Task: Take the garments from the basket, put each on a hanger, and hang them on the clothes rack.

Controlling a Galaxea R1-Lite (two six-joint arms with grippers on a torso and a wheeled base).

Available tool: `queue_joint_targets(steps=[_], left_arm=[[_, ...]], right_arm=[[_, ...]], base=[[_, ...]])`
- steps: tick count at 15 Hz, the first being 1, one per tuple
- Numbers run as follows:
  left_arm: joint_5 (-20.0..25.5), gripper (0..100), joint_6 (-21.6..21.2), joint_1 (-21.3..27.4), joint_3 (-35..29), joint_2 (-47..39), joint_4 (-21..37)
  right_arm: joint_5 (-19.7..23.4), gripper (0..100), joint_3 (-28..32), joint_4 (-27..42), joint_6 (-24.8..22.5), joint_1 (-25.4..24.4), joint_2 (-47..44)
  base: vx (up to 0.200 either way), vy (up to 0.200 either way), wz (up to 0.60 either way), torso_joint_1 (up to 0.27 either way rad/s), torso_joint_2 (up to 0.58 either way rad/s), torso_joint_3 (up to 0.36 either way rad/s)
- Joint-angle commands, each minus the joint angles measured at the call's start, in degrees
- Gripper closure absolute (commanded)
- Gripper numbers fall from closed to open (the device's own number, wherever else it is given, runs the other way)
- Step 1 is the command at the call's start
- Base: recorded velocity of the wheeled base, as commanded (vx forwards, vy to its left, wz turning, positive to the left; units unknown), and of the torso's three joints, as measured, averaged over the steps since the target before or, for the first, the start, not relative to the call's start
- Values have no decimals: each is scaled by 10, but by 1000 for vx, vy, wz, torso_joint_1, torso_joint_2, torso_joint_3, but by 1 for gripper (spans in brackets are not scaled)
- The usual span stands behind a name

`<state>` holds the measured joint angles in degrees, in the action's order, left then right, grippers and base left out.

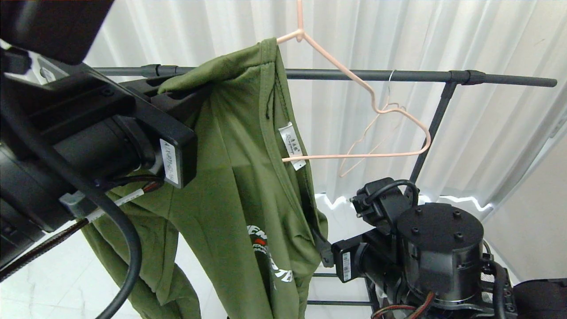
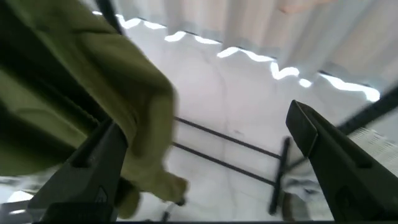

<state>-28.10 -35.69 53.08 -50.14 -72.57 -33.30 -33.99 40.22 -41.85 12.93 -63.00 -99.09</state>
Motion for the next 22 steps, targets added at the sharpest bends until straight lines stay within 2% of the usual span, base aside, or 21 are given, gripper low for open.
queue_joint_targets(steps=[1,3,6,9,11,15,18,20,22], left_arm=[[-1,100,0,-3,2,0,-1],[-2,100,-1,-16,11,1,-1],[-2,100,-17,-32,22,2,-2],[-2,100,-19,-45,37,8,-2],[-1,100,-20,-46,50,11,-5],[-1,100,-20,-51,94,15,-11],[-3,100,-22,-63,131,16,-19],[-4,100,-26,-72,141,16,-19],[-3,100,-26,-76,145,16,-19]], right_arm=[[-16,0,-31,0,-6,16,23],[-46,0,-44,0,-10,40,43],[-49,0,-67,0,-41,102,90],[-44,0,-65,1,-84,198,134],[-43,0,-64,1,-87,221,152],[-31,0,-57,39,-88,224,198],[-9,0,-15,98,-94,220,234],[1,0,12,124,-109,204,247],[1,0,19,129,-117,167,251]], base=[[0,0,0,0,0,0],[0,0,0,0,0,0],[0,0,0,0,0,0],[0,0,0,0,0,0],[0,0,0,0,0,0],[0,0,0,0,0,0],[0,0,0,0,0,0],[0,0,0,0,0,0],[0,0,0,0,0,0]])
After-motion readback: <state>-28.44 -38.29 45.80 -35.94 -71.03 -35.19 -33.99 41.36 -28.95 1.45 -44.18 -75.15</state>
